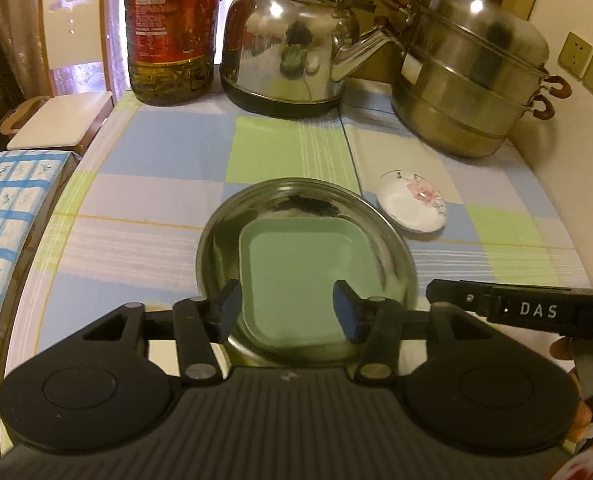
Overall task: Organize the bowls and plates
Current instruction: 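Open the right tool and pull it back from the tray, then move the right tool to the small white floral dish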
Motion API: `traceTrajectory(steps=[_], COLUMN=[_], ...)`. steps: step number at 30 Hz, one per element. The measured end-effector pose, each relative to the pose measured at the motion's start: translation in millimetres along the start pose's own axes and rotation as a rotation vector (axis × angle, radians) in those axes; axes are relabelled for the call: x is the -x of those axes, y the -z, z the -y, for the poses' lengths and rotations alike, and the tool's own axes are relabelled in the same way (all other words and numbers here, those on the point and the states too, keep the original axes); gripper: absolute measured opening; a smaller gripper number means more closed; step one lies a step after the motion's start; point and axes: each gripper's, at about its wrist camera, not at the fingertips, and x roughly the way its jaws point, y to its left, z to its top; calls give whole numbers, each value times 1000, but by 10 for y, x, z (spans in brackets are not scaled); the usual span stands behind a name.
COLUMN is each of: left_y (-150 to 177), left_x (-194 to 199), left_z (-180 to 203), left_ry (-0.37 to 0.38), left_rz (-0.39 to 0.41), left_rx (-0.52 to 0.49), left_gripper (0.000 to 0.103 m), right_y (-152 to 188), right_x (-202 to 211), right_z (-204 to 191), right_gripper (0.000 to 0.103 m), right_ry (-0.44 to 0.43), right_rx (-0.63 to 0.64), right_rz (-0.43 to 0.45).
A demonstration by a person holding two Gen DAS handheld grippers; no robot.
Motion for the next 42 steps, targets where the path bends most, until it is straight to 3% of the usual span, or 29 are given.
traceTrajectory(steps=[9,14,24,32,42], left_y=[355,537,836,951,1059], left_x=[404,533,589,563,527], left_z=[460,791,1269,1461,1727], left_ry=[13,17,9,60,17], left_rz=[26,31,28,33,9], left_rx=[61,47,72,177,86], left_gripper=[56,56,54,48,47], right_y=[228,312,441,507,529], right_x=[554,793,1096,1265,1328], right_z=[318,533,921,1206,1409], right_gripper=[53,57,60,60,63], right_ry=[-37,-44,-44,-31,7], right_rx=[23,23,25,17,24], right_rz=[-16,-24,-44,-43,-27])
